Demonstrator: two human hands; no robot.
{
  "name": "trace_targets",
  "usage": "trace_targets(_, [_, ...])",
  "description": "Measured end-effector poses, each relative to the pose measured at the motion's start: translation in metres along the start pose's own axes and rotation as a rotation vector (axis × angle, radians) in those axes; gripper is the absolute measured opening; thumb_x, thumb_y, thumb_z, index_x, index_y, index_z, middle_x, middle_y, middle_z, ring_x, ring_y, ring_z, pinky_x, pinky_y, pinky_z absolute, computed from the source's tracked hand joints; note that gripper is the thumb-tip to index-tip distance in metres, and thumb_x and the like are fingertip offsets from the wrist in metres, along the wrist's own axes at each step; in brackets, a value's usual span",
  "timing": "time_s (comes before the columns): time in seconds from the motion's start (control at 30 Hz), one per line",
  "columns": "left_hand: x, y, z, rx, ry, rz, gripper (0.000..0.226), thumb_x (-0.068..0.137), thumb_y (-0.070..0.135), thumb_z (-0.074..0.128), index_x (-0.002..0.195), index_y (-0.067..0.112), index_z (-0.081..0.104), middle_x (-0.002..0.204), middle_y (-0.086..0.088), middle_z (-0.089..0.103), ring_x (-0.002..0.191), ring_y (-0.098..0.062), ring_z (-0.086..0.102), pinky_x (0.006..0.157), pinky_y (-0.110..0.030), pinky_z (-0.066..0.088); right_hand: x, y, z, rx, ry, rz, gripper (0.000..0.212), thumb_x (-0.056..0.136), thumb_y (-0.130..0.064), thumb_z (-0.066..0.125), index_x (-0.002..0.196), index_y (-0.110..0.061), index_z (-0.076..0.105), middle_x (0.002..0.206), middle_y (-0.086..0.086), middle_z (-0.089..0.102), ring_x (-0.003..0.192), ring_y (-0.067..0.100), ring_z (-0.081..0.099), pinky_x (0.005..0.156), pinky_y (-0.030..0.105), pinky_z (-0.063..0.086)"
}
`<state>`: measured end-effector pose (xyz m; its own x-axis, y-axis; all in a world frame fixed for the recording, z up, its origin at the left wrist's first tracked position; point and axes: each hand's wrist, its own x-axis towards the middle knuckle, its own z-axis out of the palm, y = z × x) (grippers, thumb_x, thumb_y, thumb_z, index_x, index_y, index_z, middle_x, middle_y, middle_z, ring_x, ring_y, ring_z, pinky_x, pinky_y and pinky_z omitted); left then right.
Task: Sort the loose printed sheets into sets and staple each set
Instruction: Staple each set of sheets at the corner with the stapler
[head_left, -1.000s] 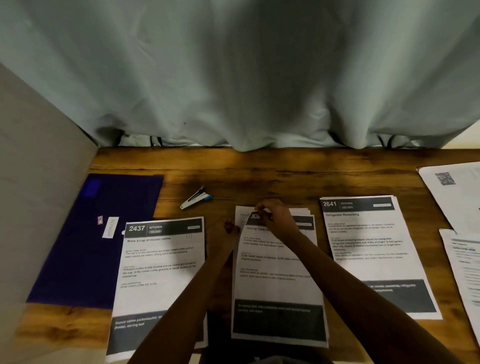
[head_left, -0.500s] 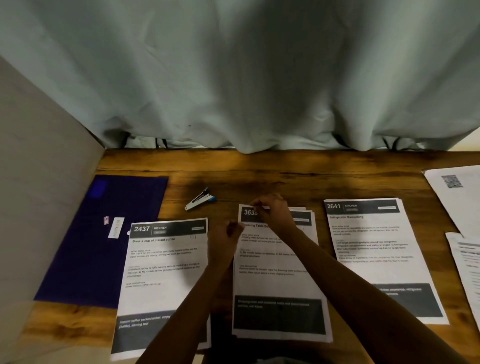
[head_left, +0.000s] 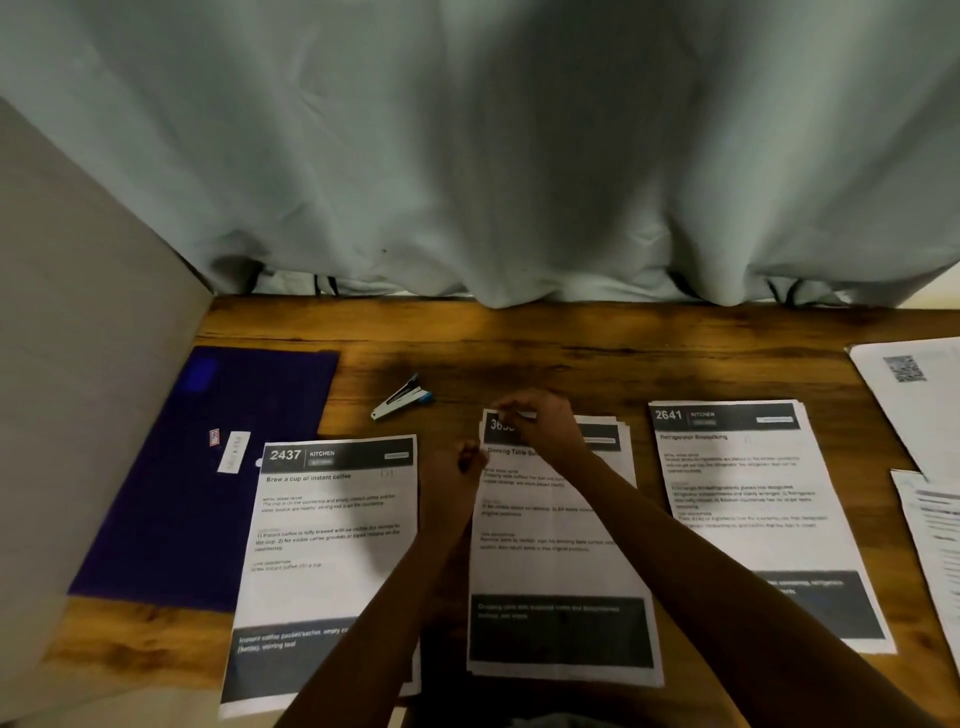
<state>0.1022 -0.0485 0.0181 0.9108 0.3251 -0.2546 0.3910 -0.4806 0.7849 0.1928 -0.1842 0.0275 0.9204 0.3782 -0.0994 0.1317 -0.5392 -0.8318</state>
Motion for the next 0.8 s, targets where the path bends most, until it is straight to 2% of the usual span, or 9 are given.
trace_targets(0.07, [-0.002,0.001,0.001,-0.009,0.001,-0.014,0.011,0.094,0.03,0.056,0.083,0.03,0.056,0.084,0.002,0.067,0.077,-0.011,0.066,0.075,-0.029,0.055,0.001,0.0,0.0,0.014,-0.005,0.021,0.018,0.089,-0.01,0.059,0.106,-0.014,0.067,0.111,0.001,0.066,0.105,0.01,0.059,0.091,0.022,0.045])
trace_targets(0.13, [-0.004,0.002,0.002,-0.018,0.008,-0.01,0.008,0.094,0.029,0.056,0.086,0.026,0.059,0.085,0.004,0.066,0.077,-0.008,0.065,0.072,-0.022,0.053,0.0,-0.001,0.0,0.0,-0.005,0.02,0.017,0.089,-0.01,0.059,0.104,-0.013,0.067,0.109,0.001,0.066,0.102,0.008,0.058,0.087,0.017,0.042])
trace_targets(0.2, [-0.008,0.004,0.003,-0.025,0.007,-0.013,0.009,0.093,0.027,0.057,0.085,0.023,0.059,0.082,0.008,0.064,0.074,-0.004,0.062,0.067,-0.014,0.048,-0.002,-0.002,0.0,-0.017,-0.006,0.008,0.015,0.09,-0.009,0.059,0.102,-0.012,0.067,0.107,0.002,0.066,0.101,0.009,0.058,0.087,0.019,0.042])
trace_targets(0.3, [-0.008,0.001,0.005,-0.038,-0.006,-0.051,0.014,0.092,0.029,0.058,0.079,0.024,0.058,0.083,0.003,0.067,0.077,-0.011,0.067,0.074,-0.026,0.054,-0.004,0.0,0.0,-0.021,-0.011,0.017,0.015,0.09,-0.01,0.059,0.101,-0.013,0.068,0.107,0.002,0.067,0.101,0.01,0.059,0.091,0.025,0.046])
trace_targets(0.37, [-0.009,0.0,0.006,-0.027,-0.011,-0.044,0.01,0.092,0.028,0.059,0.084,0.022,0.06,0.086,0.001,0.068,0.078,-0.011,0.067,0.076,-0.027,0.055,-0.006,0.001,0.001,-0.025,-0.015,0.031,0.015,0.09,-0.01,0.059,0.102,-0.012,0.068,0.108,0.002,0.067,0.1,0.009,0.058,0.091,0.024,0.045])
trace_targets(0.5, [-0.011,0.001,0.007,-0.063,-0.021,-0.054,0.009,0.091,0.022,0.061,0.096,0.014,0.063,0.092,0.003,0.066,0.084,-0.01,0.066,0.073,-0.019,0.051,-0.008,0.003,0.002,-0.026,-0.012,0.042,0.015,0.089,-0.01,0.06,0.101,-0.012,0.068,0.108,0.002,0.067,0.099,0.008,0.058,0.091,0.024,0.045])
trace_targets(0.63, [-0.009,-0.004,0.007,-0.041,0.03,-0.051,0.021,0.093,0.032,0.056,0.101,0.014,0.064,0.093,-0.002,0.068,0.087,-0.017,0.067,0.072,-0.018,0.049,-0.011,0.009,0.001,-0.008,0.019,0.06,0.014,0.089,-0.008,0.06,0.1,-0.012,0.068,0.107,0.001,0.067,0.097,0.005,0.056,0.084,0.014,0.041])
trace_targets(0.73, [-0.001,-0.009,0.005,0.102,0.113,-0.071,0.031,0.096,0.032,0.051,0.119,0.013,0.059,0.108,-0.008,0.066,0.098,-0.022,0.063,0.085,-0.029,0.05,-0.015,0.015,-0.001,0.01,0.064,0.07,0.011,0.087,-0.008,0.062,0.095,-0.013,0.069,0.102,0.0,0.067,0.094,0.004,0.056,0.075,0.004,0.04])
trace_targets(0.8, [0.008,-0.01,0.005,0.145,0.081,-0.072,0.033,0.096,0.029,0.05,0.124,0.012,0.055,0.115,-0.01,0.063,0.098,-0.018,0.06,0.088,-0.029,0.047,-0.018,0.018,0.0,0.02,0.095,0.076,0.01,0.087,-0.008,0.062,0.092,-0.014,0.069,0.1,0.0,0.067,0.092,0.003,0.056,0.073,0.002,0.041])
